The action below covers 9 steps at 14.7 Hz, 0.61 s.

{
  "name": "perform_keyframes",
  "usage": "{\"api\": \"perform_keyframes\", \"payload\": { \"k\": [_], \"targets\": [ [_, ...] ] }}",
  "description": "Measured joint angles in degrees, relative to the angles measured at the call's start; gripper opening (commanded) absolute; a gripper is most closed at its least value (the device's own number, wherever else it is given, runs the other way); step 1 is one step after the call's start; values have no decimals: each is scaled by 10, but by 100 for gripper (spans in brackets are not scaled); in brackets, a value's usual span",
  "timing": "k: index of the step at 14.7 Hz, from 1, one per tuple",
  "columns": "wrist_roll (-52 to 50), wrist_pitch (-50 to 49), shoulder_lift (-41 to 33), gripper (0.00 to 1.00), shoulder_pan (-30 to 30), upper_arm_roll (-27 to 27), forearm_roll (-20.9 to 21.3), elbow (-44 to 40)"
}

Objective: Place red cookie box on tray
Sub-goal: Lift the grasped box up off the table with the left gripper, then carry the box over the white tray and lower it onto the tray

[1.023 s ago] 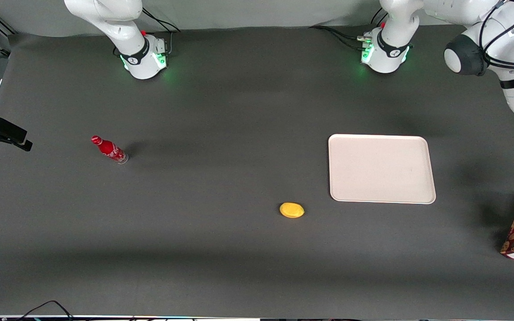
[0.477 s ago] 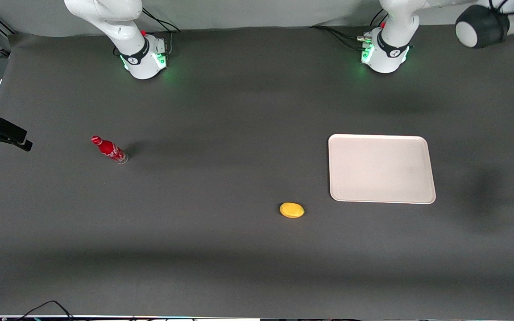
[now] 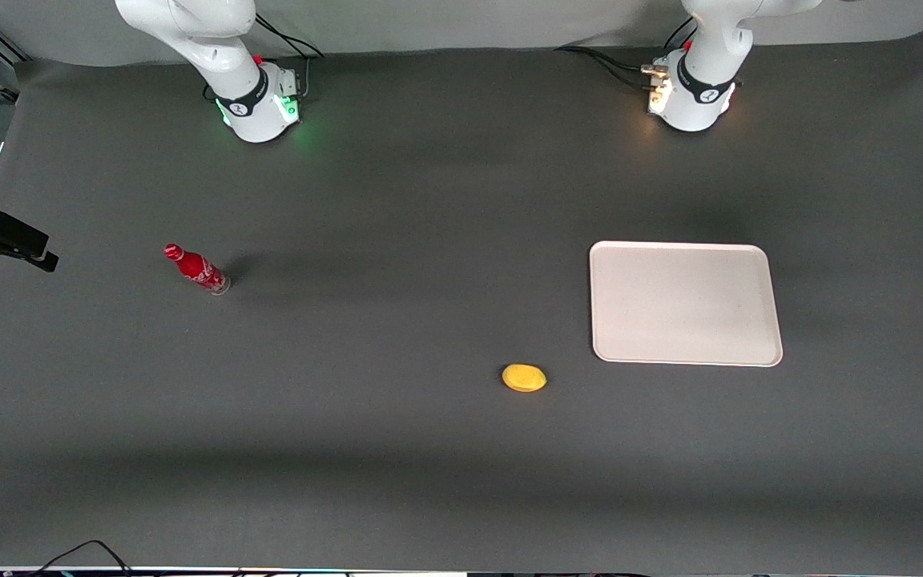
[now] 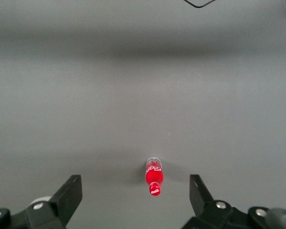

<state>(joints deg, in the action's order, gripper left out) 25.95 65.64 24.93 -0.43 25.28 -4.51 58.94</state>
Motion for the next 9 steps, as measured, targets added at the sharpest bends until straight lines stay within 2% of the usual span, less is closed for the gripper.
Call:
{"api": "perform_keyframes", "payload": {
  "k": [2,4,6,9],
  "targets": [
    [-105,-57,-50,0,-5,-82,45,2],
    [-177,-76,-93,0,-11,-148,71,35],
    [-200,-44,-126,0,-13,-175,78,114],
    [-201,86,-153,0,-12,-182,79,275]
  ]
}}
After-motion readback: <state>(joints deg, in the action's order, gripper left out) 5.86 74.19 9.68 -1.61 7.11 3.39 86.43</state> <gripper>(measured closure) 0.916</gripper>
